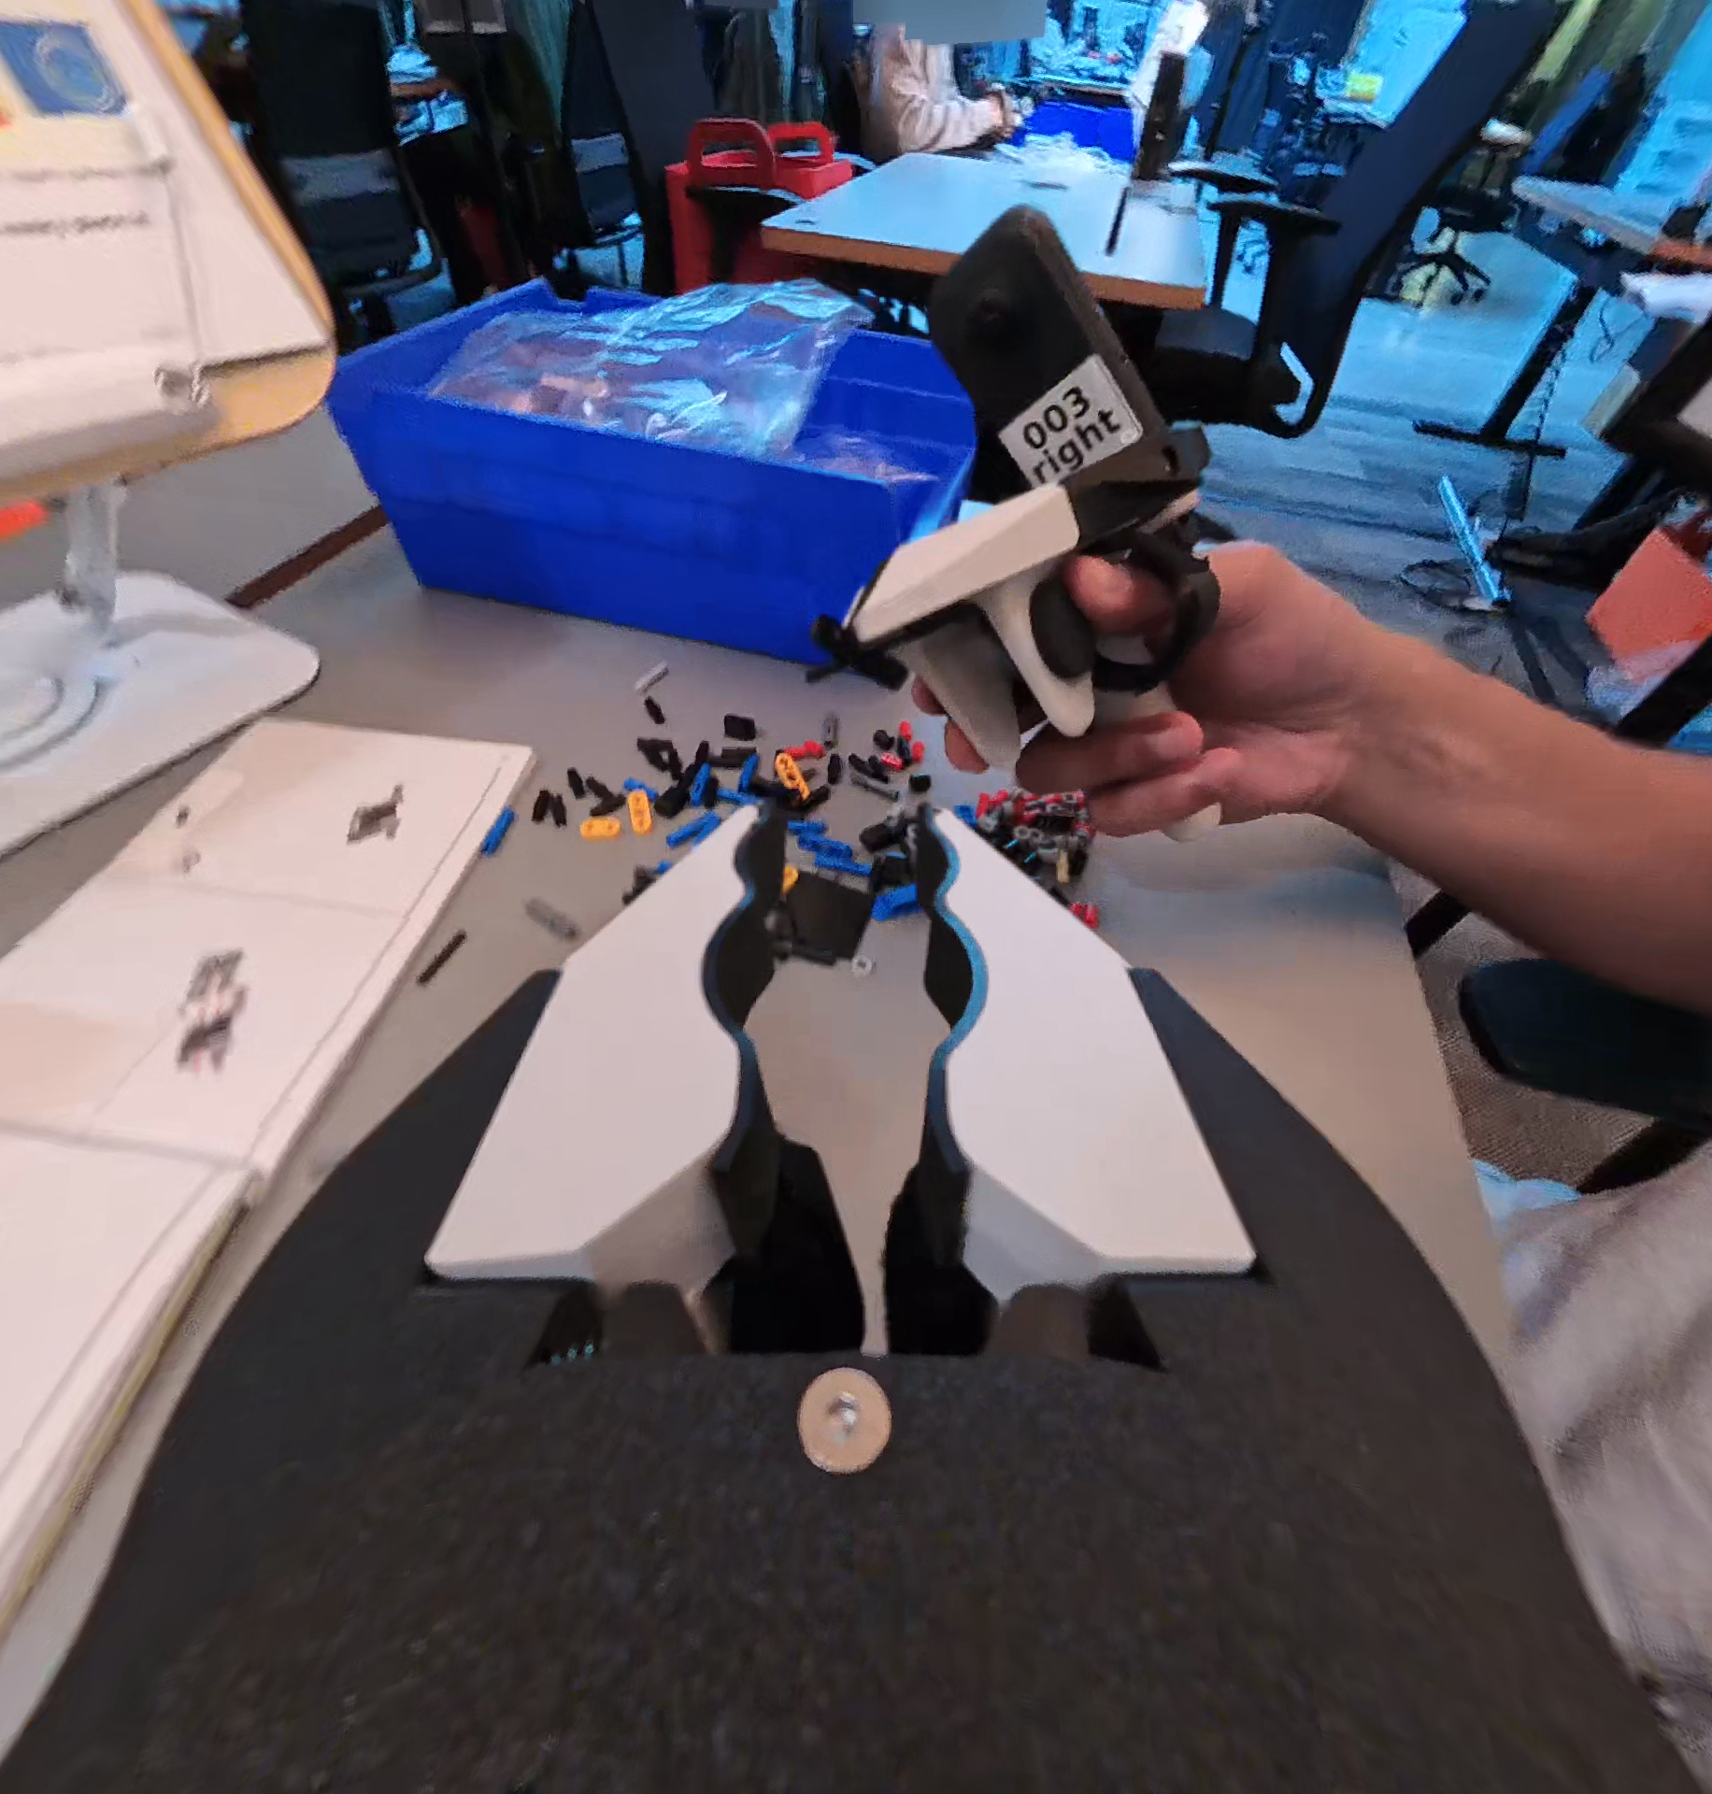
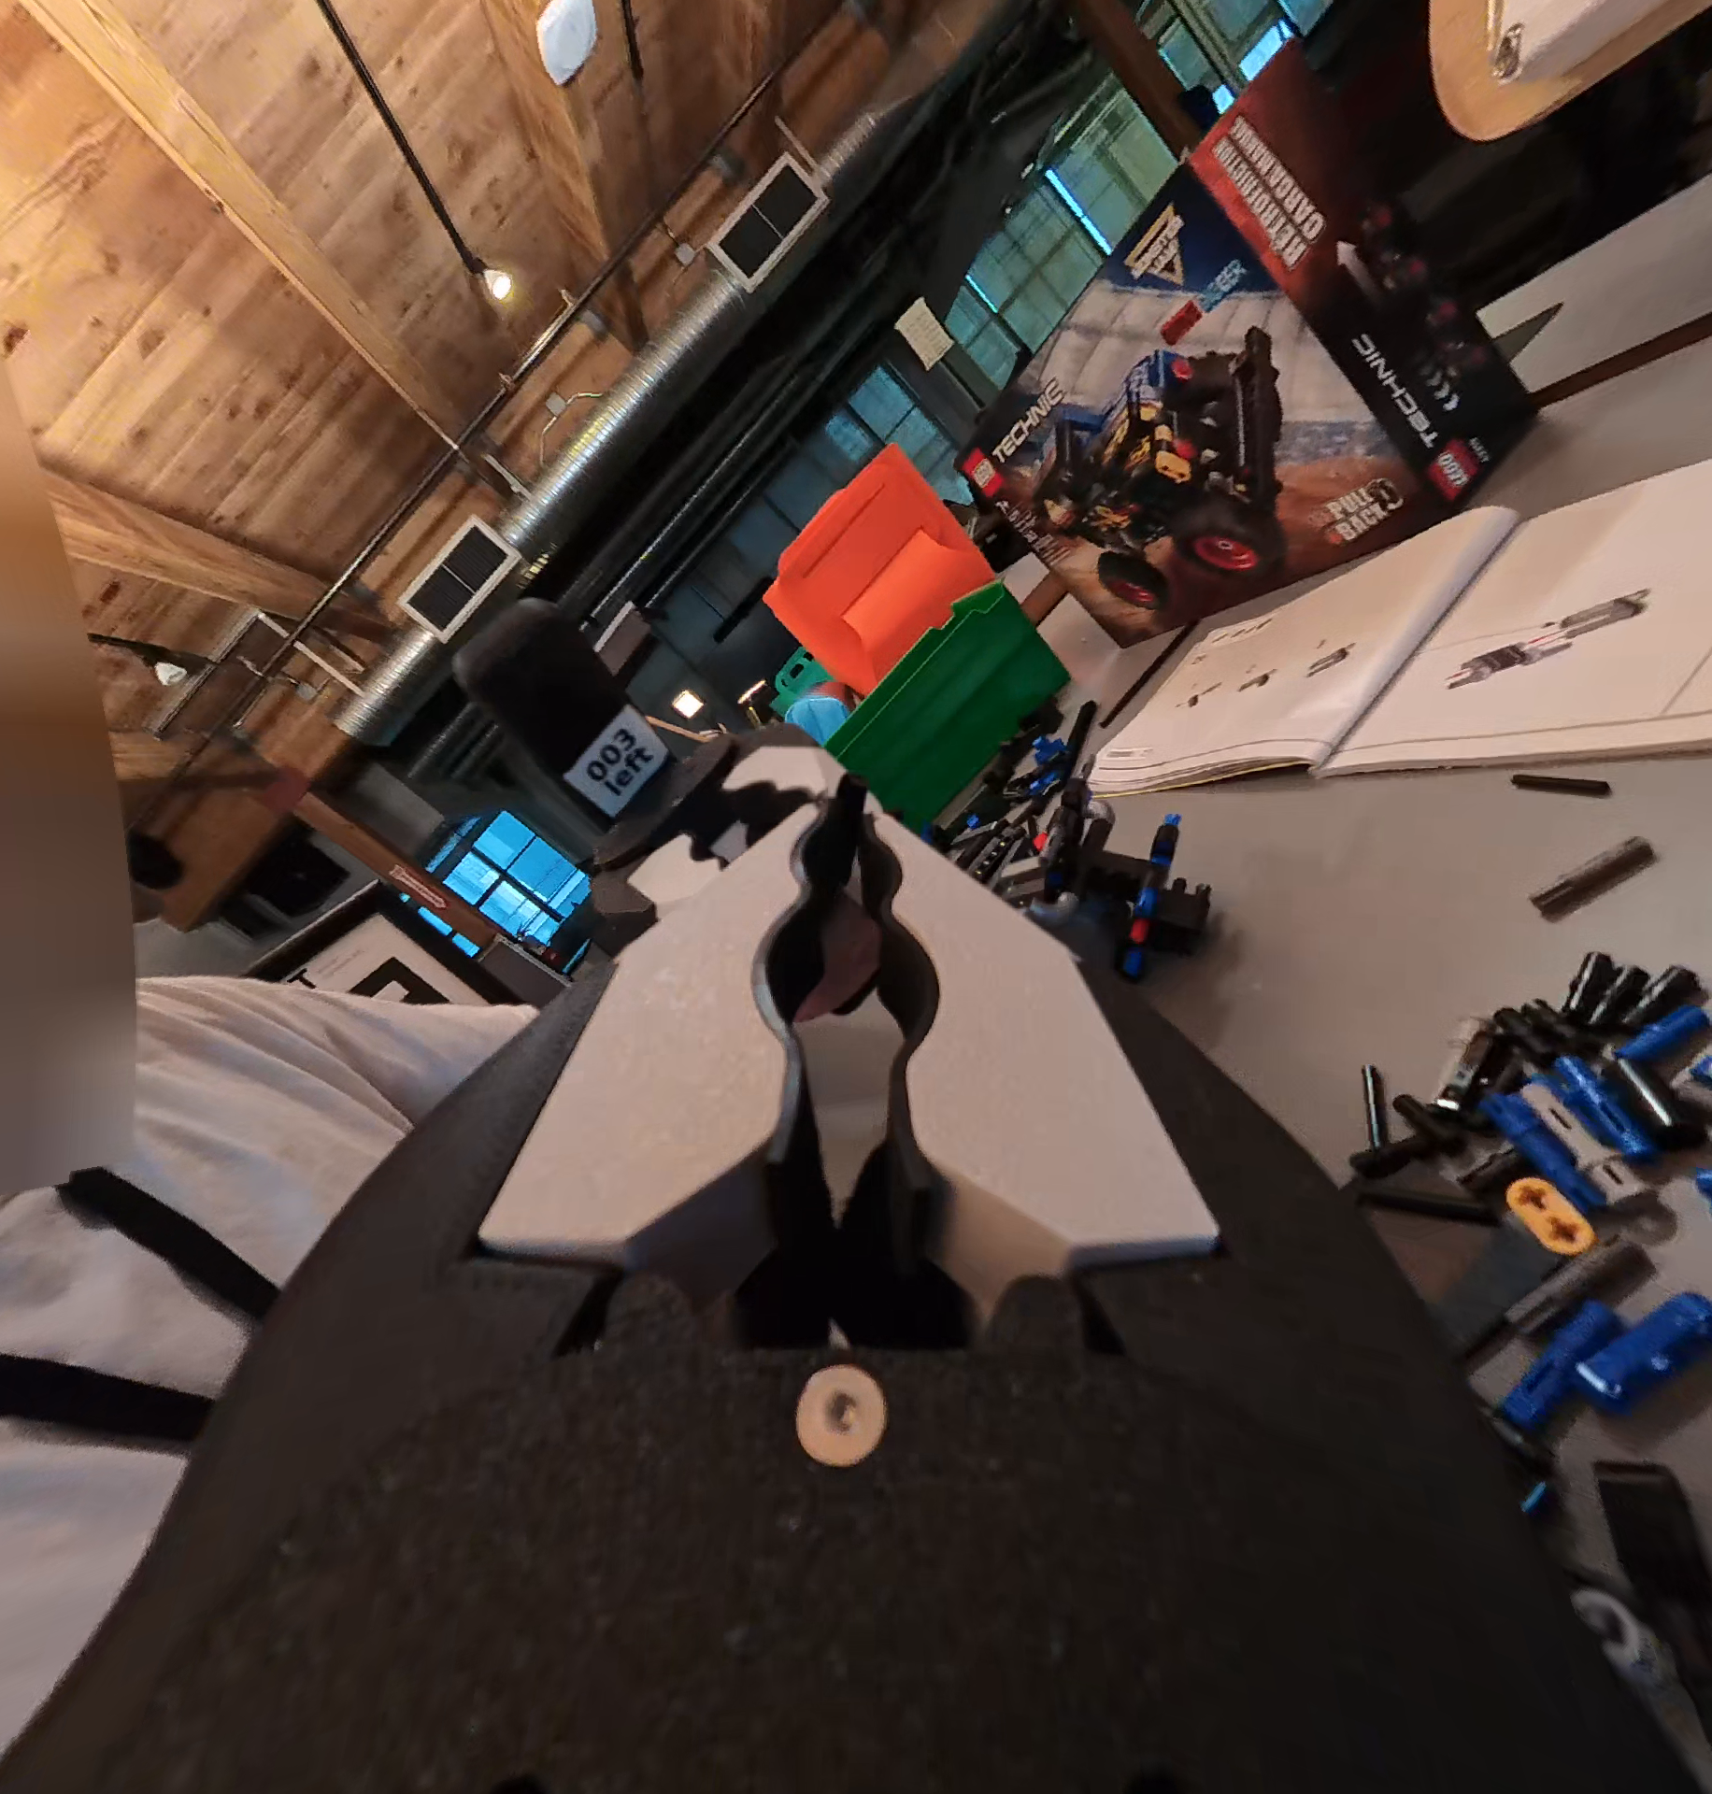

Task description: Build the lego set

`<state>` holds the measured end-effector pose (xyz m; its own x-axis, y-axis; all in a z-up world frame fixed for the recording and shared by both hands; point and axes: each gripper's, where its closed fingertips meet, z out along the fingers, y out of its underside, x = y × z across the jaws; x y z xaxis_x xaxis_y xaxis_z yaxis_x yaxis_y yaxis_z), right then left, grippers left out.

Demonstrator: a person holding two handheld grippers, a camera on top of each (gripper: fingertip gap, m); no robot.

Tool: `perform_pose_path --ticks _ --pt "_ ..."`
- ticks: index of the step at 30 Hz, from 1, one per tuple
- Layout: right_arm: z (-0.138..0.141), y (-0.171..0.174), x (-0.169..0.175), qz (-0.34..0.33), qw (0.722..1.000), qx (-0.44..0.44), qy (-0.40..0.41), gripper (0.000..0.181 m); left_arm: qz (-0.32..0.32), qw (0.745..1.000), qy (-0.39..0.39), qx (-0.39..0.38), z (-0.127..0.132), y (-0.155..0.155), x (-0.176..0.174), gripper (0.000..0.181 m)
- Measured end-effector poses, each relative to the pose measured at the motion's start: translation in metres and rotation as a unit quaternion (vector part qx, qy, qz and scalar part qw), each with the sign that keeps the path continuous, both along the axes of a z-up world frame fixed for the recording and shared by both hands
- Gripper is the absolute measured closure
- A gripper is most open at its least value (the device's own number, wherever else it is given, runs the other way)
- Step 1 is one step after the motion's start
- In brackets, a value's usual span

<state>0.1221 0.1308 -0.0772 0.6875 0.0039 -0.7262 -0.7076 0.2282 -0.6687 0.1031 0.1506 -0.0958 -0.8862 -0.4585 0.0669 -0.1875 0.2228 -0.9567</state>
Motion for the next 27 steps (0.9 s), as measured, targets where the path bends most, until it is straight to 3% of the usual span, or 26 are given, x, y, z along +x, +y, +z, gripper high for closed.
perform_pose_path --ticks 6,10,17,27 --pt "-0.01 -0.004 -0.008 -0.012 0.999 -0.031 0.007 0.18 0.012 0.975 -0.183 0.123 -0.002 -0.029 0.016 0.142" --pt "-0.018 -0.008 -0.007 -0.027 0.998 -0.054 0.004 0.18 -0.002 0.963 -0.224 0.153 -0.005 -0.043 0.017 0.149" --pt "-0.035 -0.025 0.012 -0.075 0.993 -0.09 0.018 0.178 0.003 0.954 -0.223 0.201 -0.023 -0.061 0.035 0.158" --pt "-0.037 -0.06 0.02 -0.113 0.991 -0.068 0.03 0.171 -0.009 0.969 -0.173 0.174 -0.034 -0.071 0.043 0.158"
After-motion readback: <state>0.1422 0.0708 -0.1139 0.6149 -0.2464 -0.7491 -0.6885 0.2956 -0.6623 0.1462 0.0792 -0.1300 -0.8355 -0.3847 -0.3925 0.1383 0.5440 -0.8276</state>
